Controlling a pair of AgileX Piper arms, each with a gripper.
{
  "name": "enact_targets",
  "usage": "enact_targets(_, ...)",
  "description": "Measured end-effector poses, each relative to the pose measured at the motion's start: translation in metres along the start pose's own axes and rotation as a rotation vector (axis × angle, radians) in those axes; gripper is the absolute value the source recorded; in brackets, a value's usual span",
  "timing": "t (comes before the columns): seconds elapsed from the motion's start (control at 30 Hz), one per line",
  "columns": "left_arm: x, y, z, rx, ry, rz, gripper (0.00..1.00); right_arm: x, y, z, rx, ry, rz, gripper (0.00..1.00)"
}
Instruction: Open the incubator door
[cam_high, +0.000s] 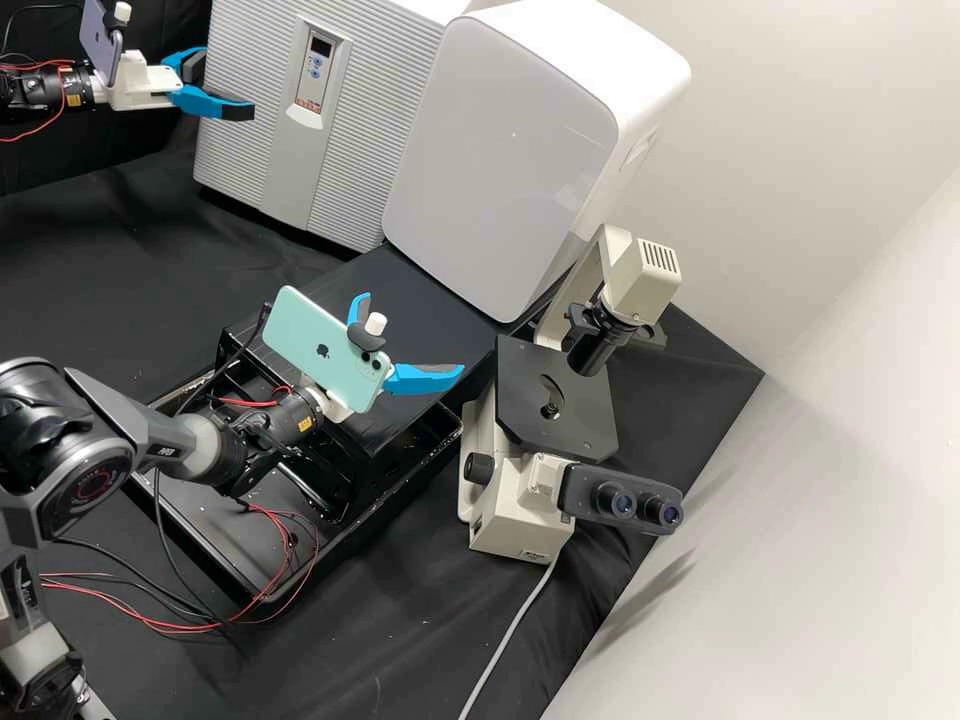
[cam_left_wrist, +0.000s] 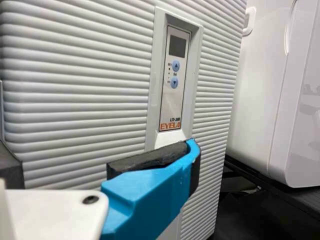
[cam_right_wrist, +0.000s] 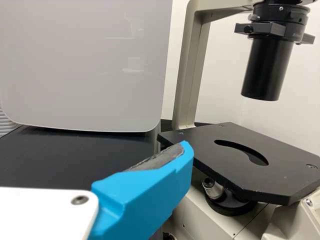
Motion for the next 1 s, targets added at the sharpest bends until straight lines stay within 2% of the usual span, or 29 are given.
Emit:
enact_targets(0.4,-0.0012,0.0017,0.0015,0.001,0.000,0.002,0.00,0.0000,0.0000,0.0000,0.000,0.000,0.000,1.00)
enact_targets(0.67,-0.0037,-0.0017,0.0011,-0.016,0.006,0.005,0.00,0.0000,0.0000,0.0000,0.000,0.000,0.000,1.00)
enact_targets(0.87,-0.0078,-0.0020,0.0057,-0.001,0.016,0.014,0.00,0.0000,0.0000,0.0000,0.000,0.000,0.000,1.00)
enact_targets(1.0,-0.0091,-0.0036,0.0056,-0.017,0.029,0.021,0.00,0.0000,0.0000,0.0000,0.000,0.000,0.000,1.00)
